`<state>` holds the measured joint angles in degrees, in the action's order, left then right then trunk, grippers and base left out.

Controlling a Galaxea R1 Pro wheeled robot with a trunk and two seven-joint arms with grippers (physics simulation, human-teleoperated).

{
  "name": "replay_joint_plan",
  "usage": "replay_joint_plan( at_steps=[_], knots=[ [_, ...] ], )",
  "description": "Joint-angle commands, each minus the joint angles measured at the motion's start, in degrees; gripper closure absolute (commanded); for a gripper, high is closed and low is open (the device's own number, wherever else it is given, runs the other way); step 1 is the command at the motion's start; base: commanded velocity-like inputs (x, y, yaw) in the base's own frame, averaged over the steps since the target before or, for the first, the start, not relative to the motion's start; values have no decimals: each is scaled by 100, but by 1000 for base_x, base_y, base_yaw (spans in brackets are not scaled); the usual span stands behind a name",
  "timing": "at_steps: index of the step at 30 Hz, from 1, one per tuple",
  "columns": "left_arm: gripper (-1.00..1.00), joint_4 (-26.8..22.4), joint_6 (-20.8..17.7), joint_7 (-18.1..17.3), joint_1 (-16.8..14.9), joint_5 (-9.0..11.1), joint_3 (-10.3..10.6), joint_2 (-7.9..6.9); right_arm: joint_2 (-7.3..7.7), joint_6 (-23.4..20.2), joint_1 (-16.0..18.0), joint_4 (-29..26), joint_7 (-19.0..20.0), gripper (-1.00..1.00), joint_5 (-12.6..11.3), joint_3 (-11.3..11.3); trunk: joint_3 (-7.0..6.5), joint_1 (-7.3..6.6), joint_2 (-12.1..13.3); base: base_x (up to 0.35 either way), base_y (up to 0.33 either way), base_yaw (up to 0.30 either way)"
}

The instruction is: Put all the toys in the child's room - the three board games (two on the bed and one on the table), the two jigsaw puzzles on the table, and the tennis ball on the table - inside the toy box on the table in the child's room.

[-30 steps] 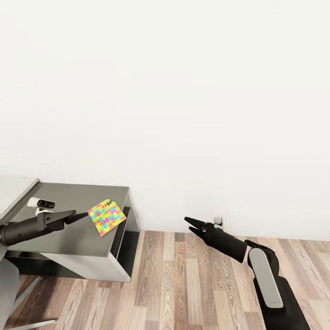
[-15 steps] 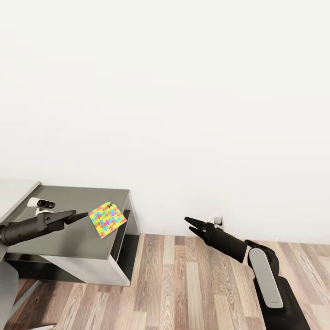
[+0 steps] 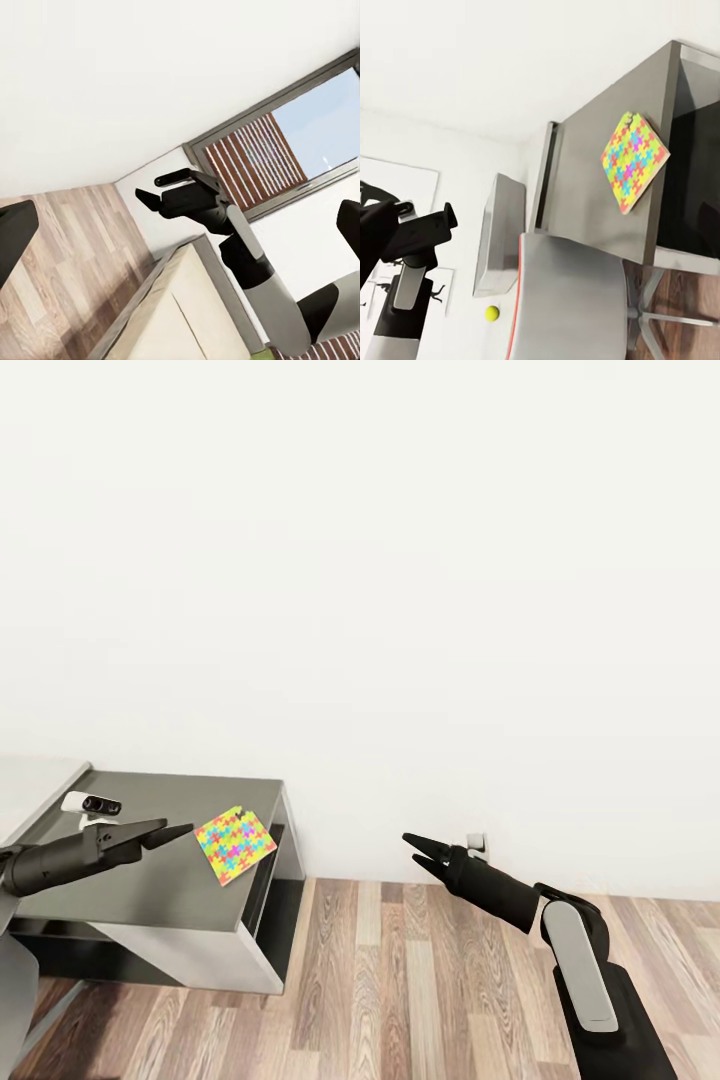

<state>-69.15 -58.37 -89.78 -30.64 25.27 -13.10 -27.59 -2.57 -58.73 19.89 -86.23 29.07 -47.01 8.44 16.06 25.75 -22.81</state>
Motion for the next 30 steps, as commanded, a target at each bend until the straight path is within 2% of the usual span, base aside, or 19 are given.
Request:
replay_joint_plan(
  at_steps=[1, 21, 30],
  knots=[
    [-100, -1, -59, -22, -4, -3, 1, 7, -7, -33, 6, 0, 47, -100, 43, 17, 1, 4, -10, 0, 0, 0],
    [-100, -2, 36, -22, -4, 2, -8, 43, -10, -33, 6, -3, 47, -100, 43, 16, -190, 4, -10, 0, 0, 0],
    [-100, -2, 32, -22, -4, -4, -15, 111, -13, -33, 6, -8, 47, -100, 43, 11, -275, 4, -10, 0, 0, 0]
  ],
)
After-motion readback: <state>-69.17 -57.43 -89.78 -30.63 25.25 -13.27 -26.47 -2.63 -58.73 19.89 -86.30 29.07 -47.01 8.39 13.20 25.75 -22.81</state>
